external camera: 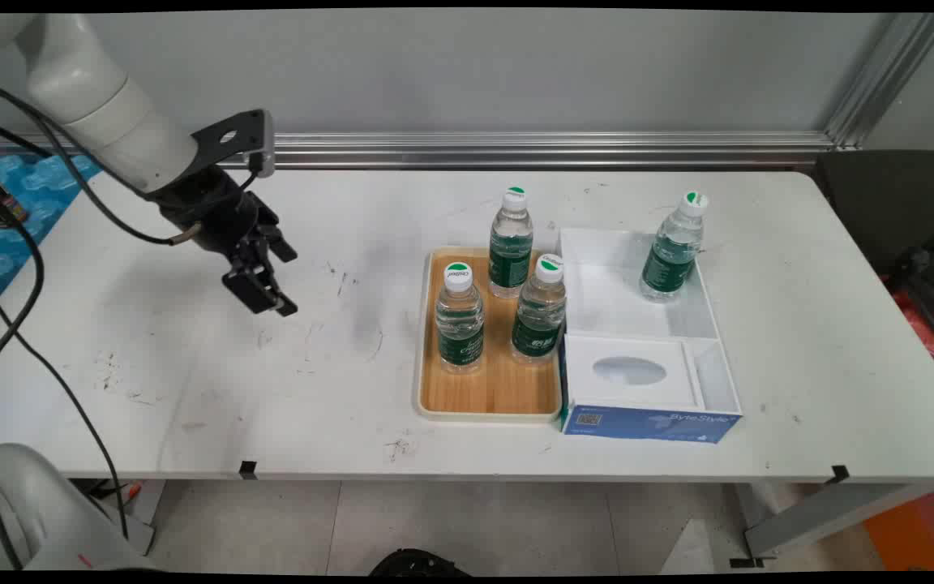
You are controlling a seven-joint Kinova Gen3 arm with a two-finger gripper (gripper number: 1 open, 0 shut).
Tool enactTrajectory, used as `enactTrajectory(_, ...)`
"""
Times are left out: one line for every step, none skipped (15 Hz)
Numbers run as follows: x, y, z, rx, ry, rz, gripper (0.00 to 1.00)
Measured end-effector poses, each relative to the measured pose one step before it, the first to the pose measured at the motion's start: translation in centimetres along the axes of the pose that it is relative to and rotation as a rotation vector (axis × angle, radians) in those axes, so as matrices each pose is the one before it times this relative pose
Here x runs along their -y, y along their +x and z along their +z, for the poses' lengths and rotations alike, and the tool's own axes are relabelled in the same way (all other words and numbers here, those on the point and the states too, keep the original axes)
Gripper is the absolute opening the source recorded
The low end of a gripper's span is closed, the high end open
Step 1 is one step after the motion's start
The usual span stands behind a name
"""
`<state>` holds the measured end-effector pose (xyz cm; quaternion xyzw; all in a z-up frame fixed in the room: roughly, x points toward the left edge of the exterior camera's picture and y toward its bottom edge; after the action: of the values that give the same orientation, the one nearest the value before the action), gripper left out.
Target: Pick up the green bottle from the white box
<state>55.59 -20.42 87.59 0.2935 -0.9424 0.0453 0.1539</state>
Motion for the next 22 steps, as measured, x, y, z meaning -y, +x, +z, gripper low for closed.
enactTrajectory(0.16,0.474,-0.052,-0.01061,0.00271,-0.00184,1.0)
enactTrajectory(0.204,0.653,-0.063,-0.01442,0.00271,-0.00101,1.0)
enactTrajectory(0.157,0.586,-0.045,-0.01226,0.0022,0.00131,1.0)
enactTrajectory(0.227,0.947,-0.05,-0.01642,0.00341,0.00328,1.0)
enactTrajectory(0.224,0.92,-0.044,-0.01582,0.00455,0.00251,1.0)
enactTrajectory(0.238,1.138,-0.029,-0.01868,0.0048,0.00303,1.0)
enactTrajectory(0.225,1.179,0.002,-0.01953,0.00402,0.00237,1.0)
enactTrajectory(0.165,1.048,0.031,-0.01759,0.00212,0.00208,1.0)
enactTrajectory(0.151,1.176,0.073,-0.01986,0.00036,0.00174,1.0)
enactTrajectory(0.129,1.119,0.087,-0.01977,-0.00048,0.00123,1.0)
enactTrajectory(0.097,0.946,0.086,-0.01592,0.0002,0.00174,1.0)
enactTrajectory(0.14,1.06,0.116,-0.01871,0.00127,0.00234,1.0)
enactTrajectory(0.162,0.994,0.126,-0.01782,0.00312,0.00325,1.0)
enactTrajectory(0.152,0.816,0.131,-0.01556,0.00442,0.00258,1.0)
enactTrajectory(0.177,0.908,0.236,-0.01909,0.0061,0.00111,1.0)
enactTrajectory(0.165,0.835,0.243,-0.01831,0.00576,-0.00005,1.0)
enactTrajectory(0.089,0.746,0.311,-0.01774,0.00356,0.00006,1.0)
enactTrajectory(0.066,0.842,0.42,-0.0221,0.00316,-0.00167,1.0)
enactTrajectory(0.01,0.813,0.515,-0.02256,0.00082,-0.00304,1.0)
enactTrajectory(-0.075,0.686,0.551,-0.0205,-0.00183,-0.00369,1.0)
enactTrajectory(-0.054,0.416,0.378,-0.01324,-0.00133,-0.00296,1.0)
enactTrajectory(-0.143,0.563,0.65,-0.0202,-0.00453,-0.00422,1.0)
